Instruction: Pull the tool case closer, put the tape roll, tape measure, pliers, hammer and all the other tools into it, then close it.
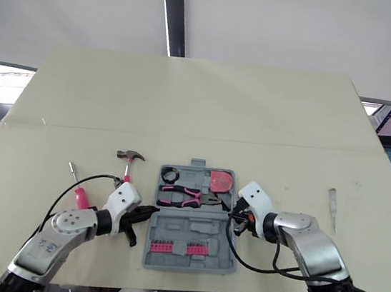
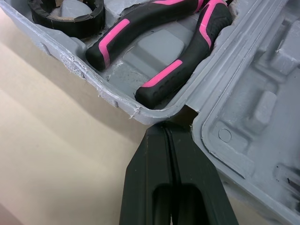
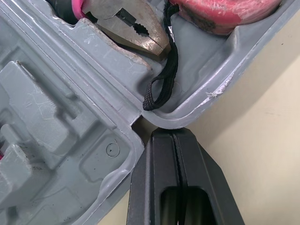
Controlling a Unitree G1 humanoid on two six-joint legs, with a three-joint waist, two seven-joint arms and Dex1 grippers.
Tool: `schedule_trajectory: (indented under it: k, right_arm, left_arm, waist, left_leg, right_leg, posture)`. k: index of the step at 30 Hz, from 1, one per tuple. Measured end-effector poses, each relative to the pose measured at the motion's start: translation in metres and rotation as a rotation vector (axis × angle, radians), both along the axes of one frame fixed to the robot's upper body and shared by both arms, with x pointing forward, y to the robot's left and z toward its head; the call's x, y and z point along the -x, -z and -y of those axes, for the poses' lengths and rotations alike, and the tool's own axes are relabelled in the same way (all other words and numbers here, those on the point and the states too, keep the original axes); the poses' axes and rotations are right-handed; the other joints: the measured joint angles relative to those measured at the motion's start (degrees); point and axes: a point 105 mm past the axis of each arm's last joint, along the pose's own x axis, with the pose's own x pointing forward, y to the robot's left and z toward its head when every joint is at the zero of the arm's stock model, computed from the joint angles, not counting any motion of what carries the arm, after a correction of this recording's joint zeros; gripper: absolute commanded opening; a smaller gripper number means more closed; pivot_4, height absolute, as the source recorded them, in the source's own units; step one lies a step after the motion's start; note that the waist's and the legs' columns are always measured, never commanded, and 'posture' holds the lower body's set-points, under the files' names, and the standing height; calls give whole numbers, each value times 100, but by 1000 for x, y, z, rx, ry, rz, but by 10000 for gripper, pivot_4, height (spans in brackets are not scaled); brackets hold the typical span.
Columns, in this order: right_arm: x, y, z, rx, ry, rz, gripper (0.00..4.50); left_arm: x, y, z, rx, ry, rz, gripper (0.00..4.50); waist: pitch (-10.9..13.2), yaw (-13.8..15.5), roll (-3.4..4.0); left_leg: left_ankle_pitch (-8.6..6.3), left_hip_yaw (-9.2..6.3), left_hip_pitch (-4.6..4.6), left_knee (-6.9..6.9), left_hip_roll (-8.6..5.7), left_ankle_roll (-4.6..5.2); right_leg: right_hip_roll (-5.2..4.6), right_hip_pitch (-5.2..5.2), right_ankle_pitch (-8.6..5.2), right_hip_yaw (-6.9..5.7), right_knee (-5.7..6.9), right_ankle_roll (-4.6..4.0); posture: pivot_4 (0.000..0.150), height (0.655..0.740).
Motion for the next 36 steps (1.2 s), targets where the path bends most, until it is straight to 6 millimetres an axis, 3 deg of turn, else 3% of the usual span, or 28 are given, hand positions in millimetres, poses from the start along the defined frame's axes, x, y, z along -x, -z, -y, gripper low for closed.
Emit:
schedule_trajectory:
  k: [25, 31, 36]
  right_arm:
    - [1, 1, 2, -2, 10, 2, 0]
    - [9, 2, 20, 2, 44, -14, 0]
    - [10, -2, 41, 26, 94, -4, 0]
  left_arm:
    - [1, 0, -1, -10, -1, -5, 303]
    - [14, -3, -4, -16, 24, -43, 303]
    - [8, -12, -19, -37, -2, -20, 303]
  waist:
    - [-2, 1, -1]
    - [-1, 27, -1]
    - [-1, 11, -1]
  left_leg:
    - [0, 0, 1, -1, 0, 0]
    - [0, -2, -5, -2, 0, 0]
    - [0, -1, -3, -3, 0, 0]
  right_leg:
    - [0, 0, 0, 0, 0, 0]
    - [0, 0, 0, -2, -4, 0]
    - [0, -2, 0, -2, -4, 0]
  posture:
    - [1500, 7360]
    - [1500, 7360]
    - [1500, 7360]
